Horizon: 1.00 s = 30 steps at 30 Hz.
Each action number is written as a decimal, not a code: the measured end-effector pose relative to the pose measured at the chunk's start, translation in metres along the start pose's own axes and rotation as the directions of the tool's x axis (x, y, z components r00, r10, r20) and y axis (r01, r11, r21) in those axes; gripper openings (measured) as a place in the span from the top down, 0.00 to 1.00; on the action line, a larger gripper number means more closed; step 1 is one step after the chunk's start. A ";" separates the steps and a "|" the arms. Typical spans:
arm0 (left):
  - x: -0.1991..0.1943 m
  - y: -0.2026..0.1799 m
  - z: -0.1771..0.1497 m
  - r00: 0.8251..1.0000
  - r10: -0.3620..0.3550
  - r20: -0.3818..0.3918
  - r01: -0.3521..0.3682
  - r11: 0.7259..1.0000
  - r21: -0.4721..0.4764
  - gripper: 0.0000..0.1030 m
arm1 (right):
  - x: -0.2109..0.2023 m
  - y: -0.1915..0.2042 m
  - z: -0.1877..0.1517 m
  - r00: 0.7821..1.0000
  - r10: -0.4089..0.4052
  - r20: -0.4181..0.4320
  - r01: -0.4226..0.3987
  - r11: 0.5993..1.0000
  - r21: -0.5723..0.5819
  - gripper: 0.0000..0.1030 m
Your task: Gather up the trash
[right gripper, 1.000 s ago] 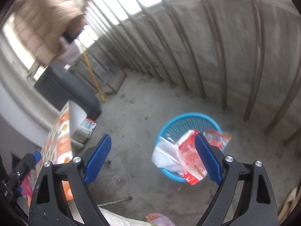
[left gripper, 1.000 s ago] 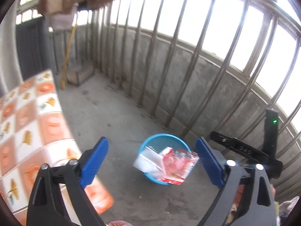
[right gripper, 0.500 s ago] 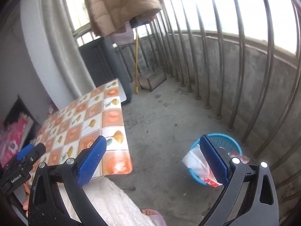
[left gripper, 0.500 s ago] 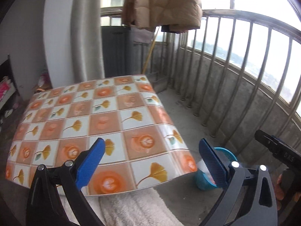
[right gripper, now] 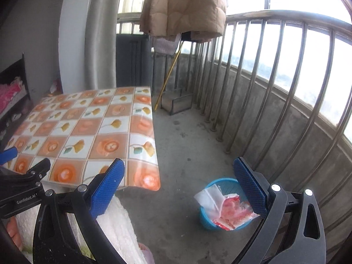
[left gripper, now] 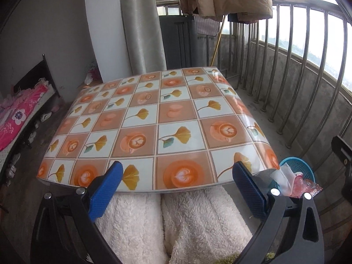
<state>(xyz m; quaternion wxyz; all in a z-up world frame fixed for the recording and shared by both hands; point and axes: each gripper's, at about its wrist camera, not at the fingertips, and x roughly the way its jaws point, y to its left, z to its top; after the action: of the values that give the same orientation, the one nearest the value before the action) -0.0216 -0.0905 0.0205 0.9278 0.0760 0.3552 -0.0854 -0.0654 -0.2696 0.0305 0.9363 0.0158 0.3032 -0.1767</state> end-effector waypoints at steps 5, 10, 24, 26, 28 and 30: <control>0.007 -0.004 -0.002 0.999 -0.010 -0.038 0.010 1.000 -0.004 0.05 | 0.014 0.011 -0.014 0.992 -0.009 -0.128 0.011 1.000 0.011 0.07; 0.011 -0.010 -0.007 0.997 -0.030 -0.069 0.029 0.999 -0.016 0.05 | 0.009 0.011 -0.024 0.986 -0.037 -0.161 0.043 0.999 0.031 0.07; 0.020 -0.013 -0.010 0.992 -0.054 -0.116 0.051 0.998 -0.031 0.05 | 0.009 0.000 -0.041 0.968 -0.081 -0.237 0.099 0.993 0.065 0.07; 0.020 -0.012 -0.010 0.991 -0.053 -0.120 0.049 0.998 -0.035 0.05 | 0.010 0.000 -0.042 0.967 -0.082 -0.242 0.100 0.993 0.063 0.07; 0.021 -0.011 -0.010 0.991 -0.050 -0.124 0.046 0.998 -0.040 0.05 | 0.011 -0.001 -0.042 0.966 -0.083 -0.246 0.101 0.993 0.061 0.08; 0.021 -0.009 -0.010 0.991 -0.047 -0.125 0.041 0.998 -0.046 0.05 | 0.011 0.000 -0.042 0.966 -0.084 -0.246 0.102 0.993 0.062 0.08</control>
<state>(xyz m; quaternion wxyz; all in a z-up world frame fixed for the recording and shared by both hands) -0.0143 -0.0998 -0.0018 0.9028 0.0531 0.4166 -0.0930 -0.0812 -0.2674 -0.0100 0.8816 0.0575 0.4091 -0.2283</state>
